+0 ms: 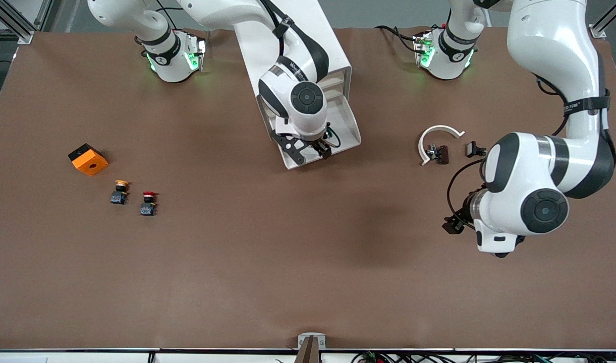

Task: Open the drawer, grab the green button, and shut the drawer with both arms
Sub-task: 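Lift the green button out with the right gripper while the left gripper returns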

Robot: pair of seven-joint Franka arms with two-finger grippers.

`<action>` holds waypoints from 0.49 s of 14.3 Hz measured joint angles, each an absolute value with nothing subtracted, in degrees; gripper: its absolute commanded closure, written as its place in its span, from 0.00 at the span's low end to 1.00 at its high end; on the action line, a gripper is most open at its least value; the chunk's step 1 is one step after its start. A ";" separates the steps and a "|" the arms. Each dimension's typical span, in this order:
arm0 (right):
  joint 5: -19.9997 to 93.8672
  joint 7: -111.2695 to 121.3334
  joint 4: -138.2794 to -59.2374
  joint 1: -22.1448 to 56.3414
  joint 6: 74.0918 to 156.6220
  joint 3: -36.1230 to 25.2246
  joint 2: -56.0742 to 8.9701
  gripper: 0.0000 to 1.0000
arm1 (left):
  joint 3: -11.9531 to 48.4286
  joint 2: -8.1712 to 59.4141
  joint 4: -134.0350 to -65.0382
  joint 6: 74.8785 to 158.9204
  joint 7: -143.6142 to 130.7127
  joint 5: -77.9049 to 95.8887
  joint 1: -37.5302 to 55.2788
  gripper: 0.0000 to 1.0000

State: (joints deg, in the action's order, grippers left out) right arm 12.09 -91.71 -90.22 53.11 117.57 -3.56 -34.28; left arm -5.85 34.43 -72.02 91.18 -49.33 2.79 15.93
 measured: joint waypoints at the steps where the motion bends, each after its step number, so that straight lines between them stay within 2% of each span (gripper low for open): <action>1: 12.10 -91.71 -90.37 53.30 117.68 -3.56 -34.61 0.04 | -5.86 33.48 -72.64 91.18 -45.51 2.78 15.66 0.00; 3: 12.11 -91.71 -90.57 53.53 118.07 -3.56 -35.33 0.17 | -5.87 31.54 -73.91 91.37 -40.32 2.77 14.95 0.00; 6: 12.12 -91.68 -90.60 53.64 118.22 -3.40 -35.83 0.56 | -5.87 29.24 -77.82 95.12 -34.09 2.76 14.25 0.00; 7: 12.24 -91.68 -90.58 53.65 118.44 -3.31 -35.88 0.65 | -5.87 28.53 -80.04 97.61 -33.10 2.76 14.25 0.00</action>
